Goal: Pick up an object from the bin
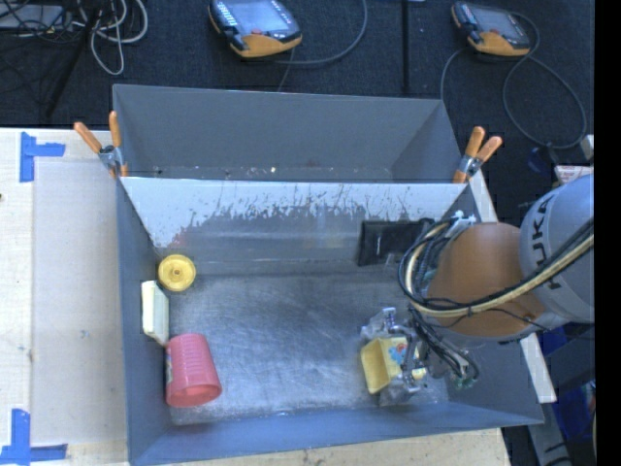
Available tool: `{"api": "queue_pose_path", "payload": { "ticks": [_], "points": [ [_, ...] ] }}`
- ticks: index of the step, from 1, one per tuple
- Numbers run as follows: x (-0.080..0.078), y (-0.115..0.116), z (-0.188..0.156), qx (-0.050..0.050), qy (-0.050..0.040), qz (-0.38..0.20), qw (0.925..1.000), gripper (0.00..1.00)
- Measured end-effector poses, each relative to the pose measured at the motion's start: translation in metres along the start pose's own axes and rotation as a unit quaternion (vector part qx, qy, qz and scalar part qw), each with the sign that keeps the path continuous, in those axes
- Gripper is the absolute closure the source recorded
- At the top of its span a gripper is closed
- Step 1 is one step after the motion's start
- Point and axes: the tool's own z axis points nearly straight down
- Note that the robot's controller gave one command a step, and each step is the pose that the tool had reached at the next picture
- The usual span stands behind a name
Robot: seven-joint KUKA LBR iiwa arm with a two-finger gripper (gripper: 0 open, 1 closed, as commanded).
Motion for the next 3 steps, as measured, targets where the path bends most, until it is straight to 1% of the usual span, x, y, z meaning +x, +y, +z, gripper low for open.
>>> {"api": "queue_pose_path", "payload": {
  "ticks": [1, 2, 3],
  "points": [
    [0.0, 0.0, 0.0, 0.0, 0.0, 0.0, 1.0, 1.0],
    [0.001, 0.0, -0.003, -0.001, 0.002, -0.001, 1.0, 1.0],
    [0.005, 0.001, -0.023, -0.002, 0.0121, -0.001, 0.9999, 1.0]
  ]
}}
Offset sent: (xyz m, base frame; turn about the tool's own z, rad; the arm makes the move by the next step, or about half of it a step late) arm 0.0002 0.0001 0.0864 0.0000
